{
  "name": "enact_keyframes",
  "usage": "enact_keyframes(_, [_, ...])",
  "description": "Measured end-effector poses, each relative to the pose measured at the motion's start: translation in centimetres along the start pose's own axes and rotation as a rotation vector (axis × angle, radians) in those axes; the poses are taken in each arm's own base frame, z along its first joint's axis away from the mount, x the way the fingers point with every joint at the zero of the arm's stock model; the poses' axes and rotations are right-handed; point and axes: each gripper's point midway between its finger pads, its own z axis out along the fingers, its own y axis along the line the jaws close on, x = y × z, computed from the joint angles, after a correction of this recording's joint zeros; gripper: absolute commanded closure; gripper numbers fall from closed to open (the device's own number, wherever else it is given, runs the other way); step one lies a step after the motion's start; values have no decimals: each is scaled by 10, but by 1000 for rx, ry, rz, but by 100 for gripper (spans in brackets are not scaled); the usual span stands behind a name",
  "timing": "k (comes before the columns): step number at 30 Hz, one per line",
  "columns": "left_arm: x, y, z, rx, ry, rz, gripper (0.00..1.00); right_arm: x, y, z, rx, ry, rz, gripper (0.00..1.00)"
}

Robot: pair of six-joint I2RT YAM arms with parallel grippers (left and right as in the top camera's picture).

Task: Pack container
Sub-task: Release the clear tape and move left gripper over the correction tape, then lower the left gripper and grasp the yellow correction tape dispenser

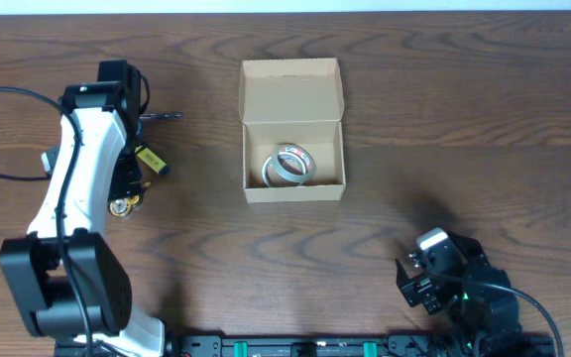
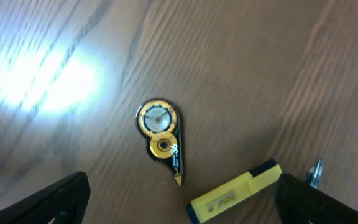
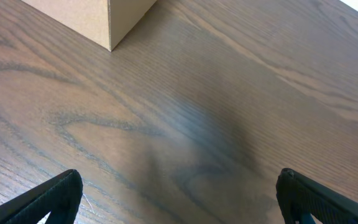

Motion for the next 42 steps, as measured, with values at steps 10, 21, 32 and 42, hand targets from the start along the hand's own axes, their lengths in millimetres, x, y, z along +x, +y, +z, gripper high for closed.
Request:
enact_keyframes(10, [17, 4, 32, -78, -15, -98, 5, 0, 0, 0, 0, 0, 0, 1])
enact_keyframes(21, [23, 31, 81, -131, 5, -129, 3, 0, 0, 0, 0, 0, 0, 1])
enact_keyframes(32, [22, 39, 104, -171, 74, -209, 0, 0, 0, 0, 0, 0, 0, 1])
enact_keyframes(42, [24, 25, 113, -114, 107, -257, 0, 0, 0, 0, 0, 0, 0, 1])
